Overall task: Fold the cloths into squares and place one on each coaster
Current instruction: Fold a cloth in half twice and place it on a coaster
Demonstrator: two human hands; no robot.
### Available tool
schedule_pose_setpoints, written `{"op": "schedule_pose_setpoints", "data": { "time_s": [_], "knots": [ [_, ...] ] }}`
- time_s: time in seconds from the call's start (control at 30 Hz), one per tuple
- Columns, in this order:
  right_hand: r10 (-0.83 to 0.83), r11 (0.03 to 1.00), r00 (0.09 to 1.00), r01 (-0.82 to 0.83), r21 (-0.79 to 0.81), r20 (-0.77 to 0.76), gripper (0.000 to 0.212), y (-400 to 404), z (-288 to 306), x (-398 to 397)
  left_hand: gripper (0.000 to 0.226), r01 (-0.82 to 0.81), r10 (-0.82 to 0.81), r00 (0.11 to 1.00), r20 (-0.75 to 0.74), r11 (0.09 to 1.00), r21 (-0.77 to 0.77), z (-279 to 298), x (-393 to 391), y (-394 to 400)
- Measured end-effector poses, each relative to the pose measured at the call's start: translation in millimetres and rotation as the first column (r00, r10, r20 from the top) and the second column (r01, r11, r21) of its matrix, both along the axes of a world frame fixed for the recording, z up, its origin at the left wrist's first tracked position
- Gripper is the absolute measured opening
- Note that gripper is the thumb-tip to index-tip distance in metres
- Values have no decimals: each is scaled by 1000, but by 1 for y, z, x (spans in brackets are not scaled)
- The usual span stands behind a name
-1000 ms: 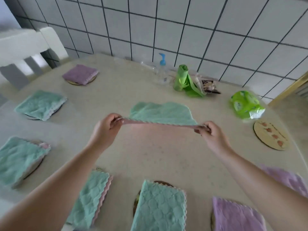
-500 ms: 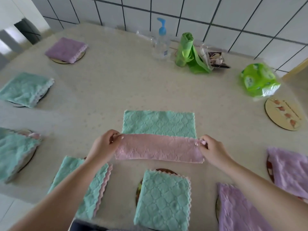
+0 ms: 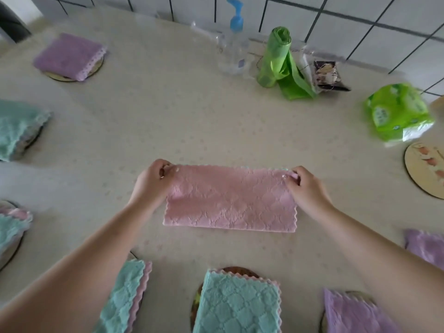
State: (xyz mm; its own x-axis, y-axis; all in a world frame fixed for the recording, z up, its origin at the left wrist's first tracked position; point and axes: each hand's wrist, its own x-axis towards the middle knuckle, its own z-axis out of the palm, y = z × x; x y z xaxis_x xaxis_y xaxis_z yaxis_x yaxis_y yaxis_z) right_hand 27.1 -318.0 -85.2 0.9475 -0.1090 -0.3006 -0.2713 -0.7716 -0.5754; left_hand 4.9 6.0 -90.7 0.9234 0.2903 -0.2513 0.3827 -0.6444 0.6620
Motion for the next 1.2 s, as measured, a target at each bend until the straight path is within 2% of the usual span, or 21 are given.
{"op": "schedule_pose_setpoints", "data": {
  "time_s": [0.17,0.27,0.37,0.43,0.5,0.6,0.73,0.87,1.07,1.2],
  "knots": [
    [8,1000,1000,-8,1,-3,8,0,-5,10,19,27,-27,1000,1,998,57,-4,9,-1],
    [-14,999,1000,14,41,0,9,2,-6,9,25,18,-18,1000,-21,1000,-4,-3,8,-1],
    [-20,997,1000,18,77,21,26,3,-7,-2,47,-34,25,998,-60,987,-158,-1,-3,2],
    [6,994,999,-11,106,43,41,1,-6,-17,57,-54,43,997,-64,980,-194,2,-17,2],
    [65,990,995,-73,117,74,54,-2,-6,-35,57,-47,38,998,-50,980,-193,5,-35,1],
    [184,976,976,-195,93,114,55,-4,-10,-54,48,4,-11,999,-42,987,-163,4,-58,-1],
    [263,964,960,-264,0,98,52,0,-11,-56,37,93,-93,995,-29,995,-28,3,-68,-7],
    [346,932,938,-339,-132,34,59,3,-14,-51,47,142,-141,990,-20,987,69,1,-73,-14],
    [320,942,947,-318,-109,6,58,-2,-15,-50,55,215,-206,977,-61,940,266,-3,-76,-14],
    [257,929,953,-197,-312,161,53,7,-3,-49,46,262,-316,947,62,868,423,-2,-72,-28]
  ]
}}
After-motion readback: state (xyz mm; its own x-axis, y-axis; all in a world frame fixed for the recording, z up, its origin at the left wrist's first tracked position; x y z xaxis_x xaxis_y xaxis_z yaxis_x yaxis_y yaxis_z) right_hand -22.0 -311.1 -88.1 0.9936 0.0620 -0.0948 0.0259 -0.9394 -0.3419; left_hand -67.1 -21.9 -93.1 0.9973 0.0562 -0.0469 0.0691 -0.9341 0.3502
